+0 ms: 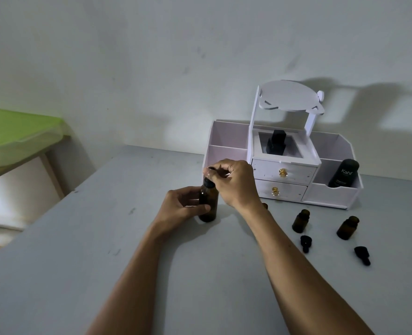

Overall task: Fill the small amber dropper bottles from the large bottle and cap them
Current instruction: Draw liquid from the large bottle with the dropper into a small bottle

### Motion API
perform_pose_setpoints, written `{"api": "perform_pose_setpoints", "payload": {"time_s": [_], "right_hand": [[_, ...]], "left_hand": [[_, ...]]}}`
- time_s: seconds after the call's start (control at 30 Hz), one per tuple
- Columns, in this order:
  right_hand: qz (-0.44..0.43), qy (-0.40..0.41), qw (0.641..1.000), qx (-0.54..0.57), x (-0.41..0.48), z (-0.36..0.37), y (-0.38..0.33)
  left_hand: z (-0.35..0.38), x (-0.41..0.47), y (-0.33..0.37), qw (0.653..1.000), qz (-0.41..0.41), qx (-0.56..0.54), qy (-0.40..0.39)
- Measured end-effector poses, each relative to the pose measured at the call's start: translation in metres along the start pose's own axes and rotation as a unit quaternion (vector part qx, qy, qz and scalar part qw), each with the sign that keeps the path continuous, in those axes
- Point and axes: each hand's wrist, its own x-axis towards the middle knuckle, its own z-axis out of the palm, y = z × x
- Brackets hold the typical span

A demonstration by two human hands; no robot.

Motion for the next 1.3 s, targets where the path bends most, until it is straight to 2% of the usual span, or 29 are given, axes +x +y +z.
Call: {"api": "perform_pose_setpoints", "payload": {"time_s": [0.33, 0.4, 0.5, 0.57, 0.6, 0.67, 0.73, 0.83, 0.93, 1.07, 1.3], "right_hand": [[-0.03, 0.025, 0.996, 0.083, 0.015, -0.028, -0.031], [-0.05, 0.042, 0.992, 0.104, 0.022, -0.04, -0.042], [-0.071, 0.077, 0.985, 0.136, 0.027, -0.062, -0.055], [-0.071, 0.092, 0.981, 0.156, 0.026, -0.079, -0.059], [-0.069, 0.095, 0.981, 0.157, 0.024, -0.088, -0.059], [-0.063, 0.097, 0.982, 0.153, 0.019, -0.105, -0.056], [-0.06, 0.106, 0.983, 0.135, 0.013, -0.121, -0.049], [-0.041, 0.116, 0.986, 0.11, 0.005, -0.136, -0.035], [-0.007, 0.121, 0.989, 0.082, 0.002, -0.145, -0.018], [0.021, 0.101, 0.993, 0.052, 0.0, -0.147, -0.002], [0.041, 0.074, 0.996, 0.024, 0.003, -0.146, 0.018]], "left_hand": [[0.001, 0.002, 0.0, 1.0, -0.002, -0.009, 0.007], [0.003, 0.002, 0.002, 0.999, 0.02, 0.001, 0.037], [0.014, -0.002, 0.013, 0.976, 0.103, 0.077, 0.175], [0.028, -0.009, 0.027, 0.933, 0.192, 0.135, 0.272], [0.036, -0.013, 0.035, 0.915, 0.232, 0.149, 0.295], [0.056, -0.018, 0.045, 0.902, 0.282, 0.145, 0.291], [0.076, -0.021, 0.047, 0.915, 0.294, 0.123, 0.247], [0.102, -0.025, 0.038, 0.936, 0.257, 0.145, 0.194], [0.119, -0.026, 0.025, 0.963, 0.155, 0.156, 0.156], [0.124, -0.013, 0.012, 0.978, 0.033, 0.178, 0.101], [0.132, 0.002, 0.008, 0.979, -0.016, 0.199, 0.037]]}}
